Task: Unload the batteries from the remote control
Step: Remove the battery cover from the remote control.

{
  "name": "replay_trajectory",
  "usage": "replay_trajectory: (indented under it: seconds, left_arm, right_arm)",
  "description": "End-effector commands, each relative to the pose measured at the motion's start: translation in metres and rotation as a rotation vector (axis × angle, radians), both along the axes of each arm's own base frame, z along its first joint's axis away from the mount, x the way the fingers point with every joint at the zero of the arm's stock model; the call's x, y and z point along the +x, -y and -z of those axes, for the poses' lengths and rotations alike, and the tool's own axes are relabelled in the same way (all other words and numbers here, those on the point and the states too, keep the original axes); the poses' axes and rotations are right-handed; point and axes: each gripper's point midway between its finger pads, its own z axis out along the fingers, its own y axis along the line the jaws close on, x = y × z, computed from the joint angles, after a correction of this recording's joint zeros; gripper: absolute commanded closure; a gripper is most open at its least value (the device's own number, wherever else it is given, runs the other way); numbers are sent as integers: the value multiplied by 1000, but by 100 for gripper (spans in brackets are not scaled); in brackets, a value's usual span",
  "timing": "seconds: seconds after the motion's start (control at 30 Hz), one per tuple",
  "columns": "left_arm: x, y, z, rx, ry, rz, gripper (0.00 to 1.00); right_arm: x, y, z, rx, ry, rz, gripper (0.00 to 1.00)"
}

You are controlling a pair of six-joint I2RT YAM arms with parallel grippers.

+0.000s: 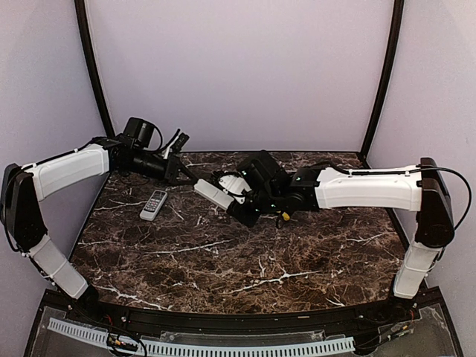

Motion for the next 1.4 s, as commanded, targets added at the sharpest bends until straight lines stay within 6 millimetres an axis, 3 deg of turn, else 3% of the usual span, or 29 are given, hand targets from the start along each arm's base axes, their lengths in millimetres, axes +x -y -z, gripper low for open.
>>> replay_trajectory:
  seconds: [0.0, 0.07, 0.13, 0.23, 0.3, 0.37, 0.47, 0.6, 1.0, 1.37]
  left_arm:
    - [-1, -9, -13, -27, 22, -17, 100]
    - [3, -15, -18, -37, 40, -42, 97]
    - [3, -18, -23, -43, 64, -54, 82]
    - [3, -18, -27, -52, 86, -62, 44]
    - [2, -15, -24, -49, 76, -57, 28]
    - [0, -10, -16, -14, 62, -52, 18]
    - [-6, 0, -2, 60, 69, -28, 10]
    - [-17, 13, 3, 42, 37, 40, 2]
    - [-29, 28, 11, -38, -69, 135, 1]
    - [-33, 35, 5, -100, -106, 167, 14]
  right_arm:
    - [6, -6, -20, 67, 37, 17, 100]
    - [6, -5, -17, 57, 37, 17, 100]
    - [6, -4, -14, 43, 39, 8, 100]
    - [-1, -4, -14, 12, 29, -40, 100]
    - [-3, -2, -14, -14, 23, -54, 100]
    - [-3, 0, -15, -27, 18, -54, 100]
    - [-5, 1, -15, -37, -1, -49, 100]
    - [-5, 0, -18, -17, -8, -38, 100]
    - [-17, 1, -48, 82, 51, -89, 100]
    - [-25, 1, -54, 95, 93, -117, 100]
